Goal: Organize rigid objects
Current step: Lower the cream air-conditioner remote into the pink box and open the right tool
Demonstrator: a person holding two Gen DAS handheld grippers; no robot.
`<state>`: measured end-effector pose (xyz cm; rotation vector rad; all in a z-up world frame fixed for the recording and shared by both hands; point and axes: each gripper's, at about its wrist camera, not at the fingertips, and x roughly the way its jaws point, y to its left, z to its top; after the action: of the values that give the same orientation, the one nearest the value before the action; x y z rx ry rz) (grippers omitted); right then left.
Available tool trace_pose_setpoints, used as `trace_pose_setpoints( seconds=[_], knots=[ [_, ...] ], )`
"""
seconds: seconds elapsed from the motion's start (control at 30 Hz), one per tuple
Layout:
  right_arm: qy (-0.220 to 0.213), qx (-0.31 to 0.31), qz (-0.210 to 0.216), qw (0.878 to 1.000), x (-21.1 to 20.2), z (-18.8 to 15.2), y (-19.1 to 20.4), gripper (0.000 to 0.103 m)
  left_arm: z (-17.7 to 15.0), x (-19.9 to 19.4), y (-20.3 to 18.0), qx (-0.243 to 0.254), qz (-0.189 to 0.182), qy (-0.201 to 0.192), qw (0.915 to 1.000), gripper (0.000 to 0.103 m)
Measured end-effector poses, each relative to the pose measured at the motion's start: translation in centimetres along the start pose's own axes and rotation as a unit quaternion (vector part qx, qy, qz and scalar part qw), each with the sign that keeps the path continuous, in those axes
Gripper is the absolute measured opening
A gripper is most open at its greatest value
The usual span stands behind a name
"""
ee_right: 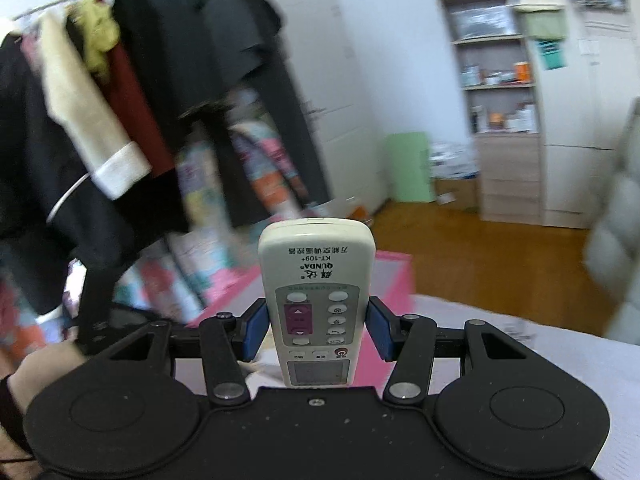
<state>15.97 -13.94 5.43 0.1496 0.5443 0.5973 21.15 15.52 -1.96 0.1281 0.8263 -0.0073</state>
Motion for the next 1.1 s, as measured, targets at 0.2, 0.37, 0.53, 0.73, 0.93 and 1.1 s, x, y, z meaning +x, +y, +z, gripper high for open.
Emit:
trace_pose_setpoints(
  seconds=[0.2,0.37,0.53,0.73,0.93,1.1],
  knots=[
    [0.057,-0.063,0.017,0.996,3.0,-0.2,3.0,0.058,0.0,0.0,0.2,-0.002,-0.007,-0.003,1.0,0.005],
    [0.123,-0.107,0.032,0.986,6.2,-0.6,4.4,0.058,0.0,0.1,0.3,-0.002,-0.011,-0.005,0.9999,0.005],
    [0.179,-0.128,0.038,0.975,10.6,-1.1,5.4,0.058,-0.1,0.2,0.4,0.002,-0.006,-0.004,1.0,0.005],
    [0.206,-0.15,0.037,0.966,14.3,-0.4,5.9,0.058,-0.1,0.3,0.5,0.0,-0.008,-0.005,1.0,0.005],
    [0.227,-0.148,0.018,0.962,18.1,-0.1,5.3,0.058,-0.1,0.3,0.6,-0.003,-0.013,-0.005,0.9999,0.005],
    [0.247,-0.145,0.004,0.958,20.7,-0.1,5.0,0.058,0.0,0.3,0.6,-0.008,-0.018,-0.004,0.9998,0.005]
  ],
)
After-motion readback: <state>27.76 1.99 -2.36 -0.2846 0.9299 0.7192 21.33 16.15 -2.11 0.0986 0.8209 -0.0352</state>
